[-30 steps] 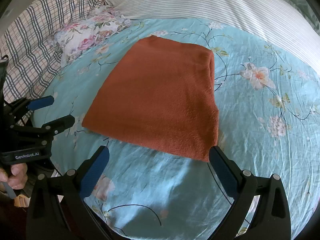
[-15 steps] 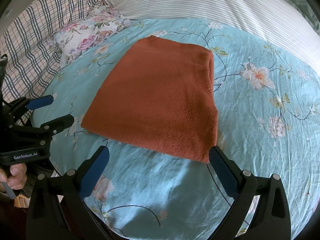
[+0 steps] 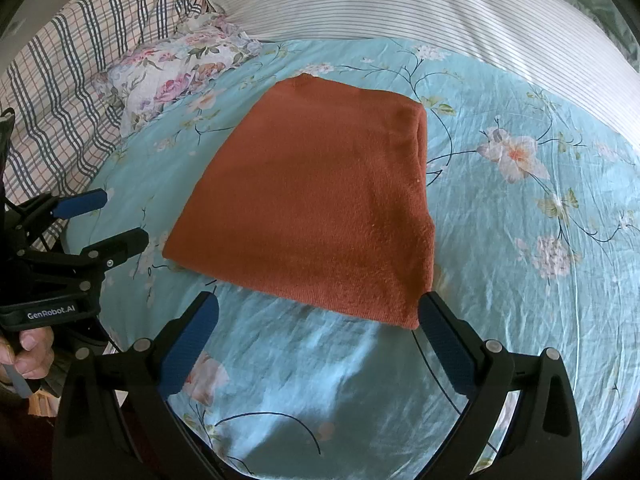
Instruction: Fold small clothes
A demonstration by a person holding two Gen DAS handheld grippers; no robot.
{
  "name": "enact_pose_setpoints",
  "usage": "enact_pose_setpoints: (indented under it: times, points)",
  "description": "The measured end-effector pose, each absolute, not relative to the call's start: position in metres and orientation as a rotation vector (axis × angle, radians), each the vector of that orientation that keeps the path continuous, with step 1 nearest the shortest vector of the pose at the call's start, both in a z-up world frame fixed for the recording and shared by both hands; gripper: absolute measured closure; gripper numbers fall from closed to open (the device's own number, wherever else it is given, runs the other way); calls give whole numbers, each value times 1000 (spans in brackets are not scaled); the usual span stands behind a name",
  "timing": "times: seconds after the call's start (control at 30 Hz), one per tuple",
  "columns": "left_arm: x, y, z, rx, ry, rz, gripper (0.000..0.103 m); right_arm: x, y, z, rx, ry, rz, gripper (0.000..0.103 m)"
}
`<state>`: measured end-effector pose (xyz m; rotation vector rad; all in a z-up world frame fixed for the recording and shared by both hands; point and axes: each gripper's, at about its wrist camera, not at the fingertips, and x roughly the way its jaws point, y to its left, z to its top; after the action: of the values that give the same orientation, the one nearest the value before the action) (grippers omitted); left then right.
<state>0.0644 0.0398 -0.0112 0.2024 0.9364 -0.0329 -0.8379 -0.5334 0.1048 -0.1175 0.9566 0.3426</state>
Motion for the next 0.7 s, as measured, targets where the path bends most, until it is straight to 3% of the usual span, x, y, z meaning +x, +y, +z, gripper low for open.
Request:
enact_pose_setpoints:
  times: [0.7]
  points:
    - [65, 37, -10, 205, 933, -31, 19, -837, -533, 107, -115, 954, 341, 3]
